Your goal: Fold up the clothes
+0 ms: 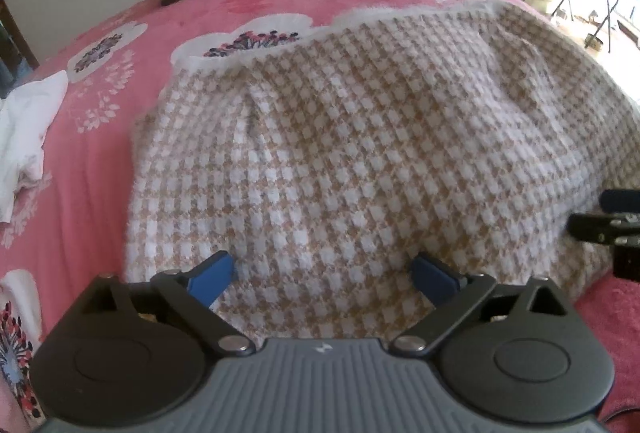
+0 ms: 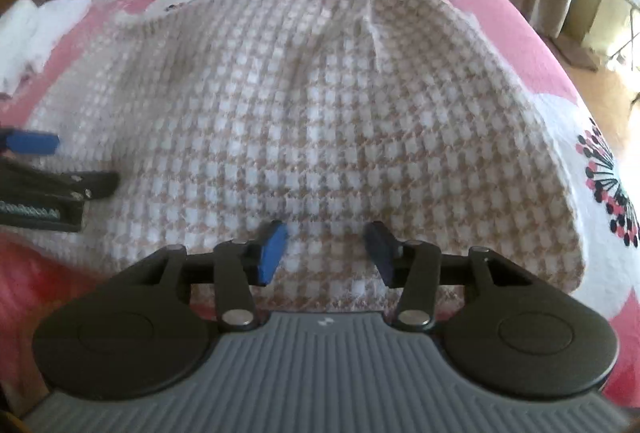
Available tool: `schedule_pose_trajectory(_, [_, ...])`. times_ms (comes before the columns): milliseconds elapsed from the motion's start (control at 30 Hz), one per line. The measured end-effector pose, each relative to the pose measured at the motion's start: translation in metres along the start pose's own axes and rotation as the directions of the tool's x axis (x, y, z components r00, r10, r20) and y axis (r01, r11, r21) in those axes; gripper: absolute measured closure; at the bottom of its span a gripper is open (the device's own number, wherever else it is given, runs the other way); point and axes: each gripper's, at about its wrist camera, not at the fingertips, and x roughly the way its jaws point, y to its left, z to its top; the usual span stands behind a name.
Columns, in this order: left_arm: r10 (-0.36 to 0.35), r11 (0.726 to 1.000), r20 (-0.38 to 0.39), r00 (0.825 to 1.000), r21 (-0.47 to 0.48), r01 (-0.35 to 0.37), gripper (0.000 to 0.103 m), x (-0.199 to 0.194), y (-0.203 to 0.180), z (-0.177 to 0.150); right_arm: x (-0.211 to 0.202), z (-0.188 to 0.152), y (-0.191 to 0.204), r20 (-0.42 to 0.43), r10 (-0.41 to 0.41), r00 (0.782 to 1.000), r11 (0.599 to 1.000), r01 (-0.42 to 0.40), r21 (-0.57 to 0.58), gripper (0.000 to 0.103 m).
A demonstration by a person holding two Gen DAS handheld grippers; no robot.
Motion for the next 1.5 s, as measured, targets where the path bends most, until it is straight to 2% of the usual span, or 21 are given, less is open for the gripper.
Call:
schedule_pose_trajectory(167, [0.0, 0.997, -0.12, 0.993, 0.078, 0.01, 0.0, 0.005, -0.004, 0.01, 0.001, -0.004, -0.001, 0.02, 0.012, 1.0, 0.999, -0.013, 0.046, 0.043])
schedule_pose_trajectory(233, [-0.007, 0.997, -0.167, 0.986, 0.08, 0.021, 0.0, 0.008, -0.003, 0.016, 0.003, -0.003, -0.002, 0.008, 0.067, 0.998, 0.995, -0.068, 0.074, 0.026])
schedule_pose_trajectory(267, [-0.009, 0.998, -0.179, 0.984, 0.056, 0.019, 0.0, 0.009, -0.002, 0.019, 0.005, -0.002, -0.001, -0.002, 0.099, 0.995, 0.992, -0.099, 0.082, 0.009])
schedule_pose_trajectory(300, [-0.011, 0.999, -0.191, 0.981, 0.033, 0.017, 0.0, 0.01, 0.0, 0.021, 0.007, -0.001, 0.002, -0.017, 0.123, 0.992, 0.99, -0.121, 0.077, 0.001])
schedule_pose_trajectory(500, [-0.005, 0.994, -0.211, 0.977, -0.111, -0.019, 0.0, 0.012, 0.004, 0.017, -0.01, -0.001, 0.005, 0.02, 0.076, 0.997, 0.993, -0.077, 0.094, 0.001])
schedule_pose_trajectory(633, [-0.084, 0.964, -0.253, 0.964, -0.266, 0.014, 0.0, 0.018, 0.022, 0.011, -0.029, 0.002, -0.008, 0.12, 0.042, 0.992, 0.989, -0.058, 0.136, 0.001])
schedule_pose_trajectory(800, [-0.064, 0.966, -0.236, 0.97, -0.258, 0.001, 0.0, 0.015, 0.02, 0.007, -0.029, 0.002, -0.014, 0.131, -0.011, 0.991, 0.987, -0.01, 0.159, 0.001])
schedule_pose_trajectory(1000, [-0.056, 0.965, -0.228, 0.972, -0.263, -0.006, 0.0, 0.013, 0.019, 0.003, -0.027, 0.003, 0.0, 0.15, -0.035, 0.988, 0.995, 0.021, 0.096, 0.001])
schedule_pose_trajectory(1133, [-0.045, 0.965, -0.216, 0.975, -0.26, -0.013, 0.0, 0.009, 0.017, -0.001, -0.025, 0.001, 0.002, 0.147, -0.075, 0.986, 0.993, 0.061, 0.098, 0.001])
schedule_pose_trajectory(1500, [-0.03, 0.966, -0.193, 0.981, -0.258, -0.021, 0.0, 0.003, 0.015, -0.011, -0.026, -0.007, 0.013, 0.234, -0.081, 0.969, 0.996, 0.073, 0.043, 0.001])
